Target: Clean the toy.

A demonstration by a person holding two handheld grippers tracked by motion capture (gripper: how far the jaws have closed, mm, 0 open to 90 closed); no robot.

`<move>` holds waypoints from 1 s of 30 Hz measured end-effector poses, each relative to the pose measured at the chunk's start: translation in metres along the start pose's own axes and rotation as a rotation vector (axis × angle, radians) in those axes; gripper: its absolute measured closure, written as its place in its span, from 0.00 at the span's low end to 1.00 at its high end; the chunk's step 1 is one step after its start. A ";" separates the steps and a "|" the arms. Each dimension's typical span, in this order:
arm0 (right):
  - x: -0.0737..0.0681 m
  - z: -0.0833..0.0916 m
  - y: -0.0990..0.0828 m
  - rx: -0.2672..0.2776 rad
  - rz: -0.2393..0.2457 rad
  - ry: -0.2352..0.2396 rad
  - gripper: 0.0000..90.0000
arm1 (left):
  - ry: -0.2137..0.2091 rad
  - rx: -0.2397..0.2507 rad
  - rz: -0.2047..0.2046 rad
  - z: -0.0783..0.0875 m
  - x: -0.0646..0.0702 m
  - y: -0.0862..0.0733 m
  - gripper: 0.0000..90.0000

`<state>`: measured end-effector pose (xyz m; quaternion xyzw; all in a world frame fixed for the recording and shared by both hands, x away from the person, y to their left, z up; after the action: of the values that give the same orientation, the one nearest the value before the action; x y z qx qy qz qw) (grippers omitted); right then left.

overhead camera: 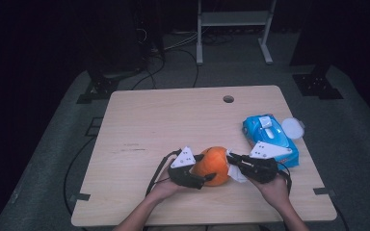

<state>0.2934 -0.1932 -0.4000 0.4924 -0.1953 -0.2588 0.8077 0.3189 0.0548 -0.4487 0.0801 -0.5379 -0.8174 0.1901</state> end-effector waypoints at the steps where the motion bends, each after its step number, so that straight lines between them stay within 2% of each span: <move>1: 0.001 0.000 -0.002 -0.003 0.000 0.003 0.93 | -0.010 -0.001 -0.009 0.000 0.000 0.000 0.22; 4: 0.013 0.001 -0.008 0.000 -0.048 0.007 0.93 | -0.013 -0.005 -0.043 0.001 -0.002 -0.002 0.15; 9: 0.030 -0.002 -0.019 0.011 -0.160 0.051 0.90 | 0.001 -0.019 -0.074 -0.007 0.003 -0.002 0.14; 12: 0.031 -0.005 -0.020 0.028 -0.182 0.072 0.83 | 0.000 -0.031 -0.085 -0.007 0.004 -0.002 0.15; 15: 0.033 -0.007 -0.020 0.047 -0.212 0.119 0.81 | -0.004 -0.051 -0.106 -0.006 0.006 0.000 0.18; 19: 0.030 -0.009 -0.020 0.045 -0.201 0.121 0.79 | -0.003 -0.065 -0.153 -0.010 0.011 0.000 0.18; 22: 0.030 -0.010 -0.020 0.043 -0.203 0.120 0.80 | 0.002 -0.073 -0.165 -0.011 0.013 0.001 0.18; 26: 0.026 -0.012 -0.018 0.034 -0.180 0.098 0.89 | 0.022 -0.074 -0.168 -0.010 0.012 0.002 0.23; 29: 0.024 -0.007 -0.014 0.024 -0.164 0.082 0.92 | 0.066 -0.051 -0.145 -0.007 0.010 0.004 0.29; 30: 0.023 -0.003 -0.011 0.042 -0.160 0.084 0.92 | 0.072 -0.048 -0.137 -0.007 0.010 0.005 0.31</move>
<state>0.3105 -0.2091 -0.4096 0.5337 -0.1264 -0.2975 0.7814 0.3129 0.0435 -0.4466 0.1413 -0.5040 -0.8379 0.1547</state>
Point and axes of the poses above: each handheld gripper's, and its own axes: z roughly backward along the jaws, y roughly out of its top, x roughly to its right, the point moved 1 cm from there along -z, roughly forward along the jaws, and after that the axes turned 4 degrees about z, right-handed, at the moved point
